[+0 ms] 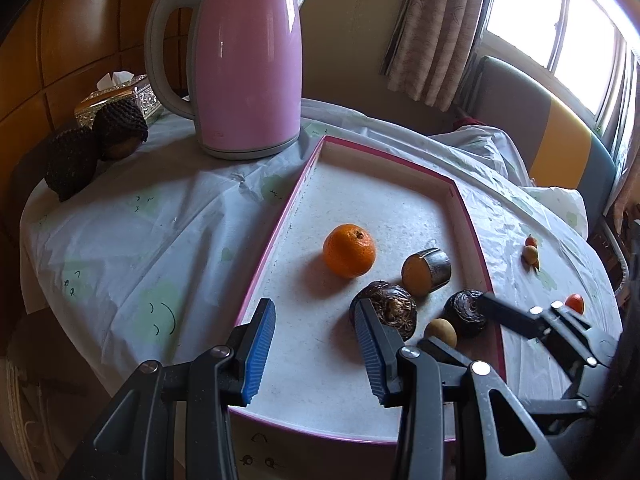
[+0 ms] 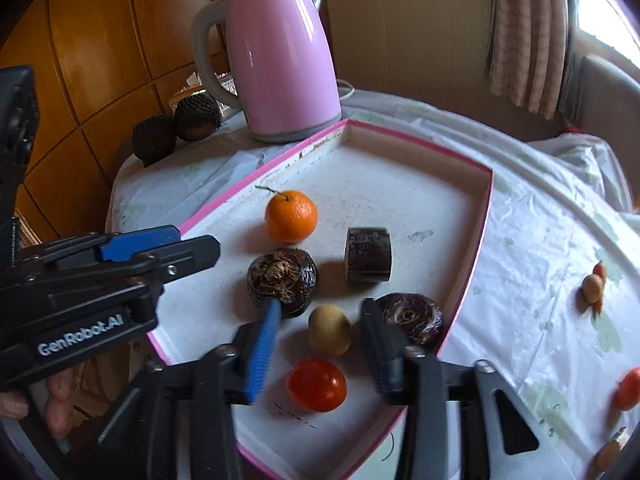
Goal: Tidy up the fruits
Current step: 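Carry the brown fruit into the pink tray and open the right gripper, then withdraw both grippers from the tray toward the remaining produce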
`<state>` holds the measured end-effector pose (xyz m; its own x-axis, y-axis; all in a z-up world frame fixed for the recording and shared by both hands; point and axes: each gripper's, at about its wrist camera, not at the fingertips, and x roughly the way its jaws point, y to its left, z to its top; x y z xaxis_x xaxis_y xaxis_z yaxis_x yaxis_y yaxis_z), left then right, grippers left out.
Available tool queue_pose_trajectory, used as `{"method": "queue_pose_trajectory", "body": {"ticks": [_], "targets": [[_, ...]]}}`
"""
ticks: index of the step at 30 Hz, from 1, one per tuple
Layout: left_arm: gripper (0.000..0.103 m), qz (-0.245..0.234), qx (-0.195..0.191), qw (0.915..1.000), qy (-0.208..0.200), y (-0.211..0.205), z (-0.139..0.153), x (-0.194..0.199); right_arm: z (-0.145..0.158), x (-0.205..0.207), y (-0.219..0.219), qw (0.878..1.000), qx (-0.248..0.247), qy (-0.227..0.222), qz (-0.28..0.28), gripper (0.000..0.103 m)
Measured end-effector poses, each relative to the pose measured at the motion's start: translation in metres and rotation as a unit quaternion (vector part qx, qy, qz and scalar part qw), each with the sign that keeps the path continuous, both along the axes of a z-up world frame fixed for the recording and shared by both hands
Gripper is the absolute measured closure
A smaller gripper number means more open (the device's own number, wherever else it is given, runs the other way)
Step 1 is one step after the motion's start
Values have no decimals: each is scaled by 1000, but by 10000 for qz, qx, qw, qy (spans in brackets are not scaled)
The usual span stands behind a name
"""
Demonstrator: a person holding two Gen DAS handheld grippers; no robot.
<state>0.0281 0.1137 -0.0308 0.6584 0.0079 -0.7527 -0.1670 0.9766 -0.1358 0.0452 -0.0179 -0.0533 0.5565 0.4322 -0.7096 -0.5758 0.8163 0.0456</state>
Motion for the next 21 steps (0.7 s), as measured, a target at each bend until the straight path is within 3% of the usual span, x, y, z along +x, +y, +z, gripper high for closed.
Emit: {"method": "queue_pose_trajectory", "body": {"ticks": [1,6,21], "targets": [[61,-15,14,10000,-16,-2,1,-1,4,-4,-2,9999,1,-128,-3,33],[61,-109,69,9999,-53,-10,5,-2,17,-12,-17,9990,36,-396,-217,33],[61,-582,226,9980,-91,-43,10,-3,18,-7,-95,9857,314,-242,-1638,32]]}}
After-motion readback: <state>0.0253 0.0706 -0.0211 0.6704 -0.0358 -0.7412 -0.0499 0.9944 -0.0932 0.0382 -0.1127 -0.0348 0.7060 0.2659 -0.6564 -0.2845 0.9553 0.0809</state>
